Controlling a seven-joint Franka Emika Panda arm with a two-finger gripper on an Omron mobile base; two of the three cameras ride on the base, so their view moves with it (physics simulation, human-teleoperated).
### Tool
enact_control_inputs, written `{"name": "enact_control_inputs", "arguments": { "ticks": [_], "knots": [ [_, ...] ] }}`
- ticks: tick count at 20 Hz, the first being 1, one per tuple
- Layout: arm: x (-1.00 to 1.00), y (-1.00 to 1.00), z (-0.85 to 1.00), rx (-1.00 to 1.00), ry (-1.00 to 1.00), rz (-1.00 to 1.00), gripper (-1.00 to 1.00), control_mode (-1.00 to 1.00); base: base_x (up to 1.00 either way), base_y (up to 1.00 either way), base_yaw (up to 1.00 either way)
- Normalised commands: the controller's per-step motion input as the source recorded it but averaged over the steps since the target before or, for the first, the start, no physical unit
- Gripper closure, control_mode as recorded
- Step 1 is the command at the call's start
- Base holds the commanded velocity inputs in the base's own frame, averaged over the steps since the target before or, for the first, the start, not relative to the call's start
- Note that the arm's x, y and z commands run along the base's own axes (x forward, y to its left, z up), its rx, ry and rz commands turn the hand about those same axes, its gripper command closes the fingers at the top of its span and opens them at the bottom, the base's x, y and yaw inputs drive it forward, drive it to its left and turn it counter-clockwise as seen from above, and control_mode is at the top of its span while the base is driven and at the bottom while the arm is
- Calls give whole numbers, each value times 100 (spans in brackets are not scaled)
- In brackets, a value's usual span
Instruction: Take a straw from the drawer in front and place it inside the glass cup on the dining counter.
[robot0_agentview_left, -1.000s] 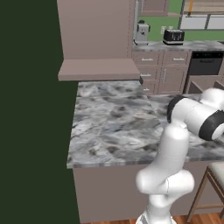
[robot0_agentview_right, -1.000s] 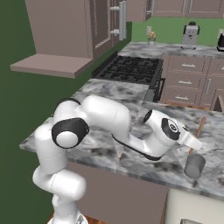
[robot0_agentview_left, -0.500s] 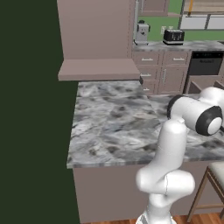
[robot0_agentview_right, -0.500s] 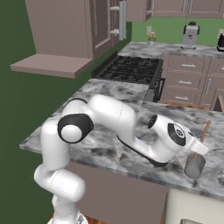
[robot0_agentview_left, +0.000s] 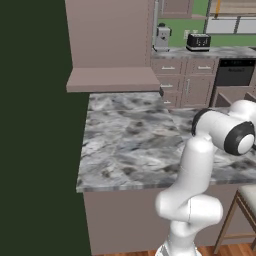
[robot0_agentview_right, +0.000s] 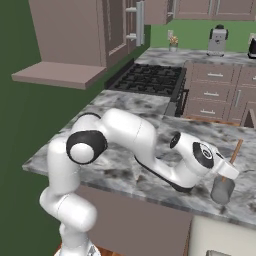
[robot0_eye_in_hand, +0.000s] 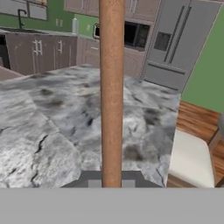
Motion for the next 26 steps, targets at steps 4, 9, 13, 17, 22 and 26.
{"name": "enact_control_inputs", "arguments": {
  "ticks": [4,9,13,17,22,26],
  "knots": [
    [14,0,-13,0,0,-2,100,-100,0,0,0],
    [2,0,-21,0,0,-1,100,-100,0,0,0],
    [0,0,-25,0,0,0,100,-100,0,0,0],
    [10,0,-31,0,0,-1,100,-100,0,0,0],
    [20,0,-32,0,0,0,100,-100,0,0,0],
    [10,0,-36,0,0,0,100,-100,0,0,0]
  ]
}}
